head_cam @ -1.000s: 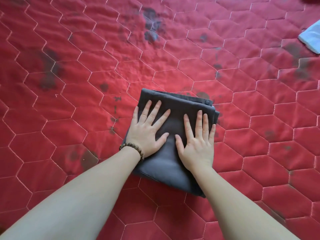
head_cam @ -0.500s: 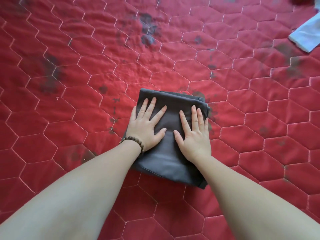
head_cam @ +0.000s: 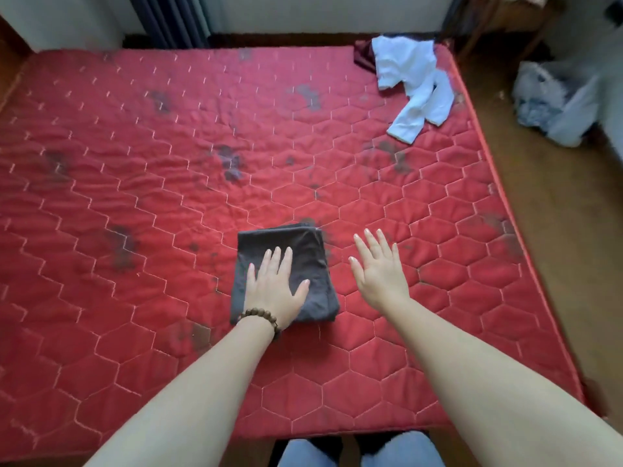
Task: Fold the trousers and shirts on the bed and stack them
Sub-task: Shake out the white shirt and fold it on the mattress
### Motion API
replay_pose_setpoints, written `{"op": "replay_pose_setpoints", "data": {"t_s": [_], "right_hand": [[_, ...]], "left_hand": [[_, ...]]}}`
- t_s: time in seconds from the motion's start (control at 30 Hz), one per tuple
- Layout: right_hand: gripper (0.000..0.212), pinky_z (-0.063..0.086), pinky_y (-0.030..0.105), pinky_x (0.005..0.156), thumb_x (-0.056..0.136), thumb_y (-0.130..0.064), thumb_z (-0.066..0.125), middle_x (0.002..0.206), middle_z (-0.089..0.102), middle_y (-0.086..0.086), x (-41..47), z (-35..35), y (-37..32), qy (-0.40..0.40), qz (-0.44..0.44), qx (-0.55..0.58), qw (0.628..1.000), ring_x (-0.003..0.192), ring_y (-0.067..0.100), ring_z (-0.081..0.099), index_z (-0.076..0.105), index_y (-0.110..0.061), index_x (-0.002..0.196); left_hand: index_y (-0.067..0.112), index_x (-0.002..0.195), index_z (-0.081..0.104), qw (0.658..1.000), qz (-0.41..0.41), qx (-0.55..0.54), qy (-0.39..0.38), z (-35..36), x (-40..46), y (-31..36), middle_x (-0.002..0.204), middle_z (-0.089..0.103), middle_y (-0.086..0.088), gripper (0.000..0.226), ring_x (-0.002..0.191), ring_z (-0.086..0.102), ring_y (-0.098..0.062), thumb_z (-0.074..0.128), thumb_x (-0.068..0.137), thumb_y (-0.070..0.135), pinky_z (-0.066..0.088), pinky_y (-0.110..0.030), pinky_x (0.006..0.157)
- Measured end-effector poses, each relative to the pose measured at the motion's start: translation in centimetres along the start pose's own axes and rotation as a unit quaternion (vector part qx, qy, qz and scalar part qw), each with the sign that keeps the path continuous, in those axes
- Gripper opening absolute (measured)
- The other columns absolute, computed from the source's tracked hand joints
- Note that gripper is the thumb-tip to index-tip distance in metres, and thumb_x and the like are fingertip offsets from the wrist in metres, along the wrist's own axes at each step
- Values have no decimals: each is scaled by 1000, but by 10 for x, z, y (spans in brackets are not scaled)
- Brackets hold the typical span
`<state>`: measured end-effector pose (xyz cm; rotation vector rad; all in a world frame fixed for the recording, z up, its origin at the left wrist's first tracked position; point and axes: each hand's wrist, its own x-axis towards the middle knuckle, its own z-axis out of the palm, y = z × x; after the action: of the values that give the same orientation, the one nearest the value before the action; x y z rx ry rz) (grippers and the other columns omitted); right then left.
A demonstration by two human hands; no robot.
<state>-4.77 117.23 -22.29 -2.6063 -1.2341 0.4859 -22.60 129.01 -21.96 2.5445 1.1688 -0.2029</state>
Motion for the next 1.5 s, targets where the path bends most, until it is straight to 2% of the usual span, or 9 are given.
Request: {"op": "replay_pose_setpoints", "data": {"t_s": [0.1,0.23,0.43,0.73,1.0,1.17,1.3,1.5], "right_hand": [[53,-3,43,119,101,-41,33,161,12,0,-47,-31,17,19,38,5,999,149,17,-4,25,-24,151],[53,-3,44,119,101,-41,34,161,11,0,-107,-58,54,32,103,29,994,149,17,-5,27,-25,151],[53,-4,43,119,100,-42,34,162,11,1,-185,-112,132,104,208,57,971,149,16,-4,28,-25,150],[50,2,43,121,100,-44,34,161,14,2,-295,-156,273,139,318,112,931,149,17,2,37,-24,146],[50,-1,40,120,100,-43,35,162,11,-1,-396,-183,452,130,326,139,926,148,13,-2,35,-26,147],[50,-1,39,119,101,-45,31,161,12,-1,-432,-233,573,132,307,111,936,149,15,-1,34,-26,148],[51,1,42,121,101,-45,30,161,14,-1,-423,-269,631,116,280,100,948,149,15,0,33,-26,148],[51,0,41,121,101,-44,30,161,15,-1,-360,-302,702,84,212,92,969,149,13,0,32,-26,149]], "left_hand": [[21,154,8,998,65,15,5,-22,-20,39,162,8,2,74,149,0,-13,33,94,57,2,-42,120],[22,154,8,993,113,18,-12,-37,-37,103,162,8,2,74,149,0,-14,33,93,57,2,-43,120],[23,154,3,978,206,30,-1,-47,-65,205,162,5,0,74,149,-4,-15,29,93,57,0,-44,121],[25,154,4,962,272,8,-15,-13,-113,368,162,7,0,73,149,-3,-15,33,94,56,-1,-44,120],[24,154,9,957,287,-1,-33,77,-179,563,161,11,-1,72,149,-1,-16,36,93,54,1,-45,121],[24,154,8,964,263,-3,-44,116,-199,676,161,10,-2,72,149,-1,-16,35,95,54,1,-44,121],[25,154,9,971,236,-10,-32,123,-199,730,161,12,-2,71,149,1,-17,35,94,54,2,-44,120],[27,153,10,982,186,-16,-14,133,-155,792,161,12,0,71,149,1,-16,35,94,55,1,-44,119]]}}
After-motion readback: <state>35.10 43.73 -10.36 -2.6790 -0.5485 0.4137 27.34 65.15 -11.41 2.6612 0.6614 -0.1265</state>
